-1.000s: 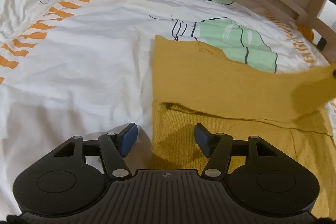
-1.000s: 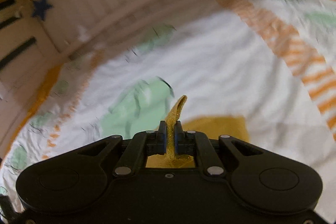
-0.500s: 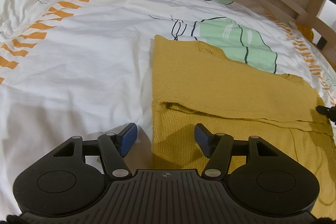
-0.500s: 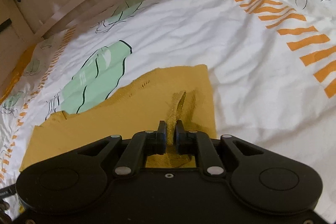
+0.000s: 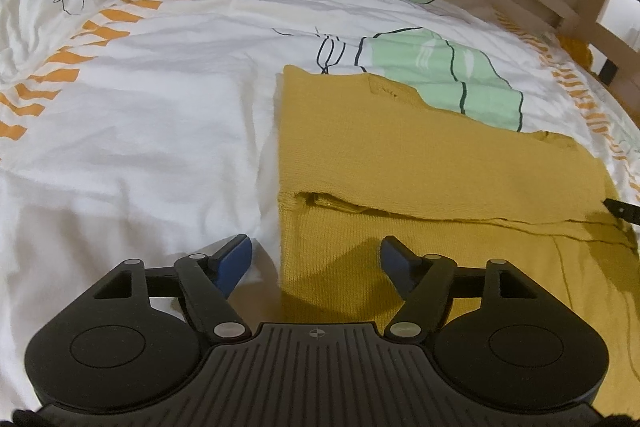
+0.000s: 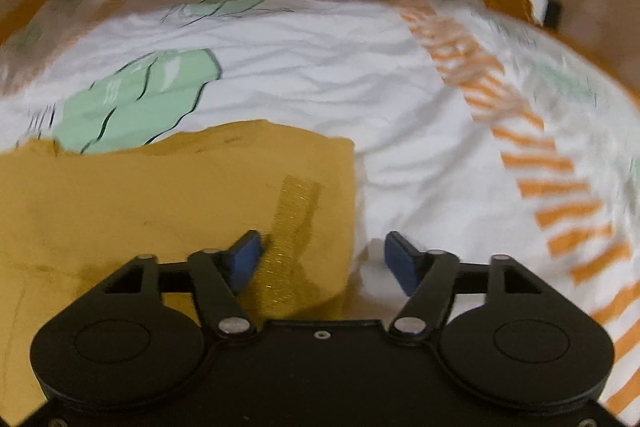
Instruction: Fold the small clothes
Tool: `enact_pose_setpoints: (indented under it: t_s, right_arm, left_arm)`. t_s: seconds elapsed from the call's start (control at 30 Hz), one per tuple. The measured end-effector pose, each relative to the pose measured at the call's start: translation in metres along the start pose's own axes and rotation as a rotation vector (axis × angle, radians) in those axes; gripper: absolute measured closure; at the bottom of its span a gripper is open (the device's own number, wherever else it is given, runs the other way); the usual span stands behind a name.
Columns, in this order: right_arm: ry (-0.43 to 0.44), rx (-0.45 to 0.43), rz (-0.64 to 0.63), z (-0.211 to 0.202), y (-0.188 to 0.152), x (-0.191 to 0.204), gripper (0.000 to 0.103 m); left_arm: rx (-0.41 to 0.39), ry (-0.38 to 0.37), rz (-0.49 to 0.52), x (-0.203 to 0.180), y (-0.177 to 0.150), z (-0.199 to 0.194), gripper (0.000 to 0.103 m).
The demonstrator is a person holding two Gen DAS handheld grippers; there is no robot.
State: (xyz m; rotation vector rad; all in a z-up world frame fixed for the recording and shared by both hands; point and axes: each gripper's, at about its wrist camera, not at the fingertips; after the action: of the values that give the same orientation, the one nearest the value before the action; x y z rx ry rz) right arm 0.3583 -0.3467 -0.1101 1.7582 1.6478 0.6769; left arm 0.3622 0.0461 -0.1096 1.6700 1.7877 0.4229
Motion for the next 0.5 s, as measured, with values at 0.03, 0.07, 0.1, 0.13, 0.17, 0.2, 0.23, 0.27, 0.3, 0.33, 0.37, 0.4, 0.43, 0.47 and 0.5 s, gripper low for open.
enact_pose_setpoints:
  t_s: [0.03,0.07,0.1,0.13,0.17,0.2,0.23,0.27,0.3,0.33,0.37,0.4,0.43,0.47,0.5]
  right_arm:
    - [0.008,0.004,0.041,0.002,-0.002,-0.006,0.019]
    - [0.017,0.006,0.066,0.003,-0.005,-0.010,0.018]
    - [0.032,0.001,0.094,0.005,-0.007,-0.015,0.016]
    - [0.043,-0.005,0.109,0.005,-0.009,-0.017,0.015]
    - [0.053,-0.012,0.119,0.006,-0.011,-0.019,0.014]
    - [0.061,-0.017,0.122,0.005,-0.012,-0.019,0.010]
    - [0.075,-0.023,0.119,0.006,-0.013,-0.019,0.004]
    - [0.086,-0.026,0.112,0.006,-0.014,-0.018,0.001]
    - [0.093,-0.029,0.104,0.007,-0.015,-0.016,0.001]
    - [0.088,-0.034,0.099,0.007,-0.016,-0.015,0.000]
    - [0.091,-0.039,0.102,0.007,-0.017,-0.015,0.000]
    - [0.097,-0.043,0.110,0.008,-0.017,-0.017,0.000]
    - [0.103,-0.047,0.117,0.008,-0.017,-0.019,0.000]
    - [0.109,-0.049,0.123,0.008,-0.018,-0.020,0.000]
    - [0.113,-0.049,0.123,0.007,-0.018,-0.020,0.000]
  left_arm:
    - [-0.001,-0.002,0.003,0.000,-0.001,0.000,0.029]
    - [-0.003,-0.008,0.015,-0.002,-0.002,0.001,0.024]
    - [-0.007,-0.007,0.032,-0.004,-0.004,0.002,0.022]
    - [-0.014,-0.002,0.052,-0.007,-0.006,0.002,0.020]
    - [-0.026,0.008,0.078,-0.011,-0.009,0.003,0.017]
    - [-0.037,0.016,0.095,-0.014,-0.012,0.003,0.016]
    - [-0.049,0.027,0.108,-0.017,-0.015,0.003,0.015]
    - [-0.063,0.036,0.118,-0.019,-0.017,0.004,0.014]
    - [-0.069,0.039,0.121,-0.020,-0.018,0.004,0.013]
    - [-0.073,0.037,0.119,-0.020,-0.019,0.004,0.012]
    - [-0.076,0.026,0.112,-0.018,-0.019,0.004,0.009]
    - [-0.078,0.015,0.110,-0.017,-0.019,0.004,0.008]
    - [-0.082,0.010,0.109,-0.016,-0.020,0.004,0.008]
    - [-0.087,0.007,0.112,-0.016,-0.021,0.004,0.007]
    - [-0.089,0.007,0.116,-0.016,-0.021,0.004,0.007]
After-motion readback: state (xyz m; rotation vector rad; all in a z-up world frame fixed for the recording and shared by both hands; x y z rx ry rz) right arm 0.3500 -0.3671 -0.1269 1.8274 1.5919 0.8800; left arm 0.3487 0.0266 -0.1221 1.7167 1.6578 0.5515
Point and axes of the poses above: each gripper's, at about its wrist camera, not at the fingertips, and z roughly the way its jaws point, x to its left, y to its top, and after that the axes turned 5 degrees about -z, right-handed
